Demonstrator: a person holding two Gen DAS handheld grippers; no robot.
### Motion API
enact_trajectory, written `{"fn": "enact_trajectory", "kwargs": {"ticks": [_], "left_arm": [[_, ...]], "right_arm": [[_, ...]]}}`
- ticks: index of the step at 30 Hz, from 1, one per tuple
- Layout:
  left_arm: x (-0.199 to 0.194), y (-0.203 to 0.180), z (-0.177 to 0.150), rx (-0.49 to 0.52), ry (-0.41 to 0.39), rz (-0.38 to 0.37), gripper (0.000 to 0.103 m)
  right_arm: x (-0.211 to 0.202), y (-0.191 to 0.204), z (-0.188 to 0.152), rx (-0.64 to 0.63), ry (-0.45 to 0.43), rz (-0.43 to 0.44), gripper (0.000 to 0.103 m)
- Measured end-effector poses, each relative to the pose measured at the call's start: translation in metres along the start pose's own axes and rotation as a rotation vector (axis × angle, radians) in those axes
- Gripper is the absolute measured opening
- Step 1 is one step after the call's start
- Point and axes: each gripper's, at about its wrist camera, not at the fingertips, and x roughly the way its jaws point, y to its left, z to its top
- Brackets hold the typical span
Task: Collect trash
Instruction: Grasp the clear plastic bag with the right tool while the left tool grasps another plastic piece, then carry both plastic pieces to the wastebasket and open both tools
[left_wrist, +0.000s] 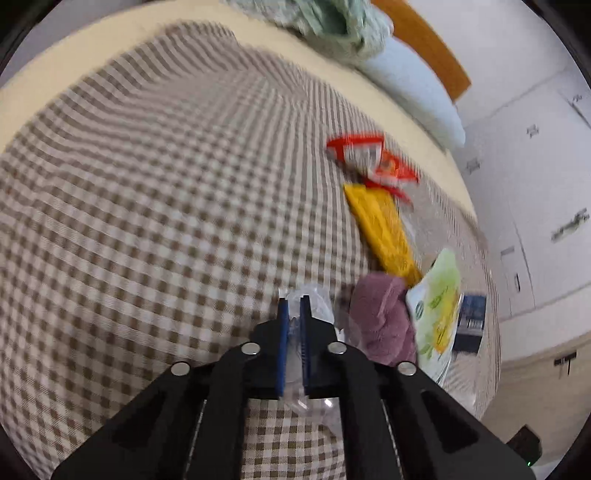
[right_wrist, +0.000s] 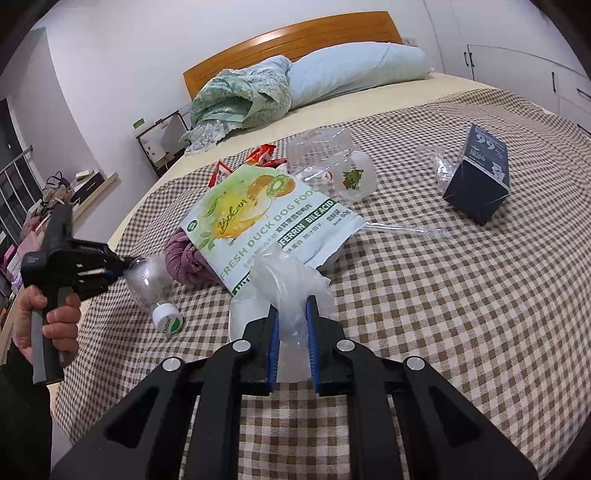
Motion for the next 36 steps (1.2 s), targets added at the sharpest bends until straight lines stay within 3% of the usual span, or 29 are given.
{"fn": "enact_trajectory", "kwargs": {"ticks": [2,7,10,15,20,24,30,36], "left_arm": [[-0.018,-0.002,-0.001,0.013,-0.036,-0.001,0.001],[-0.080,-0.022,-0.004,0.081,-0.227,0.097,0.001],[-0.110,-0.035,-0.012,0.096,-0.241,0.076,0.001],[-0.151,-0.082,-0.049,0.213,-0.245,0.051,0.001],[-0.168,-0.140,-0.114,0.322,-0.204,-0.016,0.001],[-0.167,-0.209,-0.187,0.452,-0.135,-0.139,0.001],[-0.133,-0.313,-0.306,0.611,0.028,-0.291,0.001],[-0.081,-0.376,-0.413,0.731,0.177,-0.328,0.001]], "right_arm": [[-0.001,0.005,-0.001,-0.005,-0.003,0.006,0.013],[-0.006,0.017,0.000,-0.029,-0.028,0.013,0.013],[-0.019,0.023,0.007,-0.035,-0.055,0.028,0.013],[-0.066,0.011,0.019,-0.010,-0.123,0.018,0.013],[-0.151,-0.034,0.010,-0.048,-0.175,-0.098,0.013],[-0.233,-0.087,-0.008,-0.051,-0.228,-0.233,0.013],[-0.342,-0.187,-0.068,0.041,-0.231,-0.450,0.013],[-0.362,-0.259,-0.142,0.123,-0.106,-0.538,0.013]]}}
